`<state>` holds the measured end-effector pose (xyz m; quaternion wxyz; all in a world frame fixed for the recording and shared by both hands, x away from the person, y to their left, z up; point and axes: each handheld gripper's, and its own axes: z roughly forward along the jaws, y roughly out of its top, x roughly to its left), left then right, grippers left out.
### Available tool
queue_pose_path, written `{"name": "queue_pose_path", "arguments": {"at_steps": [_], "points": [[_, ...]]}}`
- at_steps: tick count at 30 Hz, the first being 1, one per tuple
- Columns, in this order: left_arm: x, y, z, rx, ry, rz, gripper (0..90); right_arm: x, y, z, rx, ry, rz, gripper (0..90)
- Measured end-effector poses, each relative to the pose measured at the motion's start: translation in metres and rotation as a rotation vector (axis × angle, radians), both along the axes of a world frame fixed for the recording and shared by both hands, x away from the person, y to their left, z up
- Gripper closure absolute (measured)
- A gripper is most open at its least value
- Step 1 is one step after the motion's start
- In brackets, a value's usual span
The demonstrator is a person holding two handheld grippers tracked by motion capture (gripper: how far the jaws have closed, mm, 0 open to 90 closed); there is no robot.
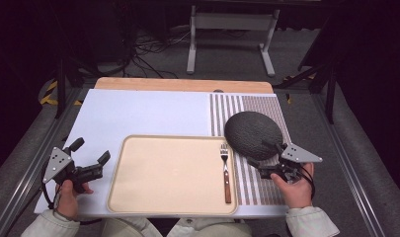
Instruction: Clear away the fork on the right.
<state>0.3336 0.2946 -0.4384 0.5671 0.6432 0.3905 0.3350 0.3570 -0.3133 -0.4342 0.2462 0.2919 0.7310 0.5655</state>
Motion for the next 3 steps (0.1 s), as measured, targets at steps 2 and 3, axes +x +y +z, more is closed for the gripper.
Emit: {"name": "queue_pose_path", "arguments": {"at_steps": [2, 3], "points": [[0.0002, -0.0001, 0.0000, 0.000, 0.000, 0.000, 1.2, -0.0017, -0.0051, -0.0063, 0.002, 0.009, -0.009, 15.1], [0.0003, -0.0004, -0.0001, -0.003, 0.003, -0.002, 1.2, -0.0016, -0.0073, -0.0085, 0.000, 0.013, -0.012, 15.1]]}}
